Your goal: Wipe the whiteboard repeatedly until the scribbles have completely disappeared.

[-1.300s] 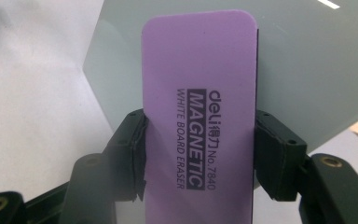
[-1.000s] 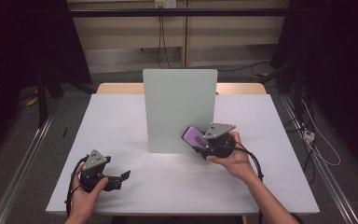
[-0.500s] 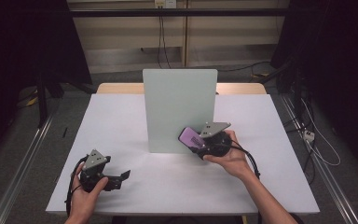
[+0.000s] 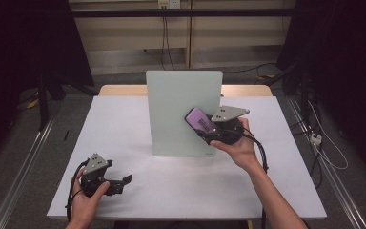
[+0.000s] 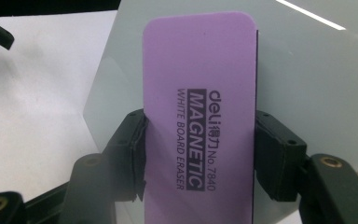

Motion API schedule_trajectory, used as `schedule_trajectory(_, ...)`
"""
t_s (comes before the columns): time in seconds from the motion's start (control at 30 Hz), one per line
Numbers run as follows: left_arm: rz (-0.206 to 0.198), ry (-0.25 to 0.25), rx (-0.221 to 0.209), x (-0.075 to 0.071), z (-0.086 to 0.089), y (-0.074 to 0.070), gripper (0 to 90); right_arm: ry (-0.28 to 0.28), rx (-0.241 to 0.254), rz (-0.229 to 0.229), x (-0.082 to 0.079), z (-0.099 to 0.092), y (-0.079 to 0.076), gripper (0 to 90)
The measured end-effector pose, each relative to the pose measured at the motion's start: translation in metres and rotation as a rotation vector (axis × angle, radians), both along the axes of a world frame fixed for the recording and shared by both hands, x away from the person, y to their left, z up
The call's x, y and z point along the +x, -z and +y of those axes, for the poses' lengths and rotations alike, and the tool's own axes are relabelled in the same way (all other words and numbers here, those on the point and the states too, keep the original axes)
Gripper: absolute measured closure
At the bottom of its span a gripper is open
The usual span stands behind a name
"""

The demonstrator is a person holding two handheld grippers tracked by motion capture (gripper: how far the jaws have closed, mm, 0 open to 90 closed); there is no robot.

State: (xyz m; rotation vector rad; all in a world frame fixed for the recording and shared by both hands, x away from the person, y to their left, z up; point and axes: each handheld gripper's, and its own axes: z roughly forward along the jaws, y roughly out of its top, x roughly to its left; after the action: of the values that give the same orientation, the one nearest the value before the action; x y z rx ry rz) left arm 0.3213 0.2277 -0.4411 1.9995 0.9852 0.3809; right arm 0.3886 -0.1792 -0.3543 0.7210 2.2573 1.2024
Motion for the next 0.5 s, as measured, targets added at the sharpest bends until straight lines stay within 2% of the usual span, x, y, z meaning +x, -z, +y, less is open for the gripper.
schedule_trajectory(0.2, 0.004, -0.005, -0.005, 0.001, 0.001, 0.000, 5.9, -0.007, 0.017, 0.017, -0.007, -0.002, 0.004, 41.9)
schedule_trajectory(0.33, -0.002, -0.005, -0.007, 0.000, 0.001, -0.001, 5.8, -0.007, 0.051, 0.029, -0.013, -0.006, 0.007, 41.9)
schedule_trajectory(0.5, 0.001, -0.005, -0.010, 0.000, 0.001, 0.000, 5.8, -0.010, 0.024, 0.060, -0.017, -0.008, 0.015, 41.8)
